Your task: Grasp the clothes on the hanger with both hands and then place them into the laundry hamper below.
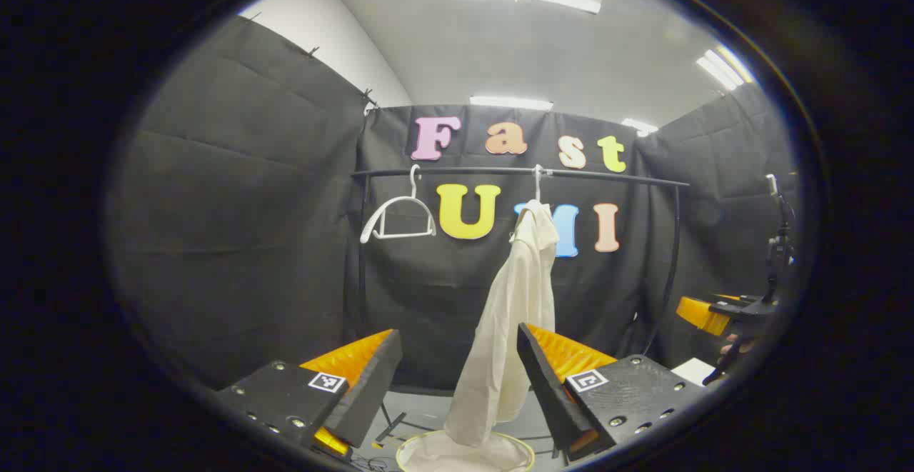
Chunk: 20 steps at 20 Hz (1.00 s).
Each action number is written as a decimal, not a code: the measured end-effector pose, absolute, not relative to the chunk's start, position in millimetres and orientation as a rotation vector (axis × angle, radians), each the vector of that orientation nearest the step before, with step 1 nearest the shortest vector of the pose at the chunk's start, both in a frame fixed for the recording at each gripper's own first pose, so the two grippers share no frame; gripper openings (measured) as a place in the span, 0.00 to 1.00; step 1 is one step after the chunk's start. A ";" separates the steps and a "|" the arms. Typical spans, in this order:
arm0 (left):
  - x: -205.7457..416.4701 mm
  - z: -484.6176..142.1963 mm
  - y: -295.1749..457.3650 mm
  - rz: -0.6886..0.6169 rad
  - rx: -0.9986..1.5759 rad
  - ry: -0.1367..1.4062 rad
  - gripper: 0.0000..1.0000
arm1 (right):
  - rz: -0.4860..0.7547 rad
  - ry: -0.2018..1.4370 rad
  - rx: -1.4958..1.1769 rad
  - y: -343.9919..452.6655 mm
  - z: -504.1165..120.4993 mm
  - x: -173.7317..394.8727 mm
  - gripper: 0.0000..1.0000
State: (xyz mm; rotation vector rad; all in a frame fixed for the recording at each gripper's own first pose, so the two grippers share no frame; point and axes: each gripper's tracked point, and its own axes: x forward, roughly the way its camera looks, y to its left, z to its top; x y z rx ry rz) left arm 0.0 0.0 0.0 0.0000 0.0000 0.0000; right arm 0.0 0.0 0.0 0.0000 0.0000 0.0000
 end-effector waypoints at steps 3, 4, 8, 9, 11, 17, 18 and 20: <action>-1.4 -1.4 4.1 0.006 0.006 0.002 0.96 | -0.004 0.006 -0.006 1.5 -1.5 -1.2 0.98; -1.9 -3.7 5.9 0.008 0.003 0.005 0.95 | -0.001 0.014 -0.010 3.1 -2.9 -2.0 0.98; -2.7 -7.2 11.7 0.016 -0.007 0.014 0.95 | 0.012 0.018 -0.017 6.9 -2.1 -3.8 1.00; -1.3 -7.3 12.9 0.018 -0.006 0.015 0.95 | 0.018 0.012 -0.019 8.6 -0.9 -4.5 1.00; 1.1 -8.7 13.9 0.022 -0.007 0.026 0.96 | 0.029 0.005 -0.026 11.6 0.6 -4.7 0.98; -8.1 -7.3 18.8 0.046 -0.001 0.026 0.95 | 0.072 0.032 -0.051 25.2 -3.5 4.9 0.98; -11.3 -8.8 19.8 0.050 -0.009 0.027 0.95 | 0.081 0.037 -0.051 28.1 -3.0 6.9 0.98; -14.5 -6.9 20.2 0.046 -0.013 0.021 0.95 | 0.085 0.045 -0.044 31.7 -1.2 9.9 0.98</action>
